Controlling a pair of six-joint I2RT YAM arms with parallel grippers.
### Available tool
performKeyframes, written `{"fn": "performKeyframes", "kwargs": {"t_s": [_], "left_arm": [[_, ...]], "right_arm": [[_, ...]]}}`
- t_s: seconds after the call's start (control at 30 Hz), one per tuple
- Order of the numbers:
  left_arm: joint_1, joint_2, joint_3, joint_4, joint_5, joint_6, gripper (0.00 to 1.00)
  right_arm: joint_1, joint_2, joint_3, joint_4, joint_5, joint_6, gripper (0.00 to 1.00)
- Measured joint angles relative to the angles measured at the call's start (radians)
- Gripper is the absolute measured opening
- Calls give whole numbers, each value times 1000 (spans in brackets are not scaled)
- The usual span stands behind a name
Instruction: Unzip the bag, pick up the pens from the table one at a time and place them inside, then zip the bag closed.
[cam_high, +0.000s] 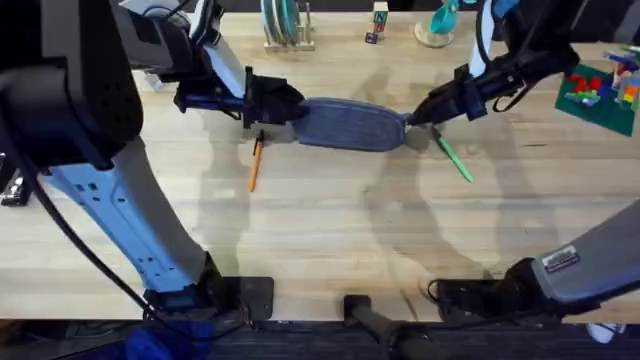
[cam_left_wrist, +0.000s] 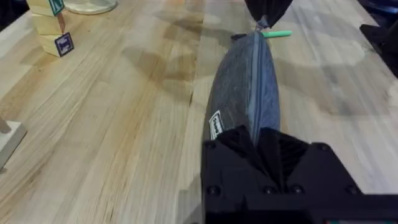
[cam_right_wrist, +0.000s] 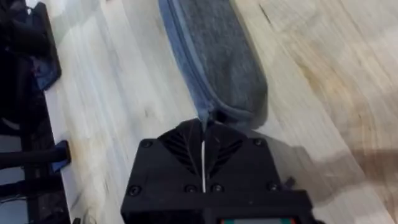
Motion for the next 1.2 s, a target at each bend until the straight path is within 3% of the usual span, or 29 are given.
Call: {"fn": "performKeyframes", "kwargs": {"t_s": [0.63,1.2], "left_arm": [[0,0,0,0,-2,0,42],[0,0,0,0,-3,0,42]], "right_arm": [[172,-9,127,5,8,138,31],[328,-9,131,222,9,307,31]]}}
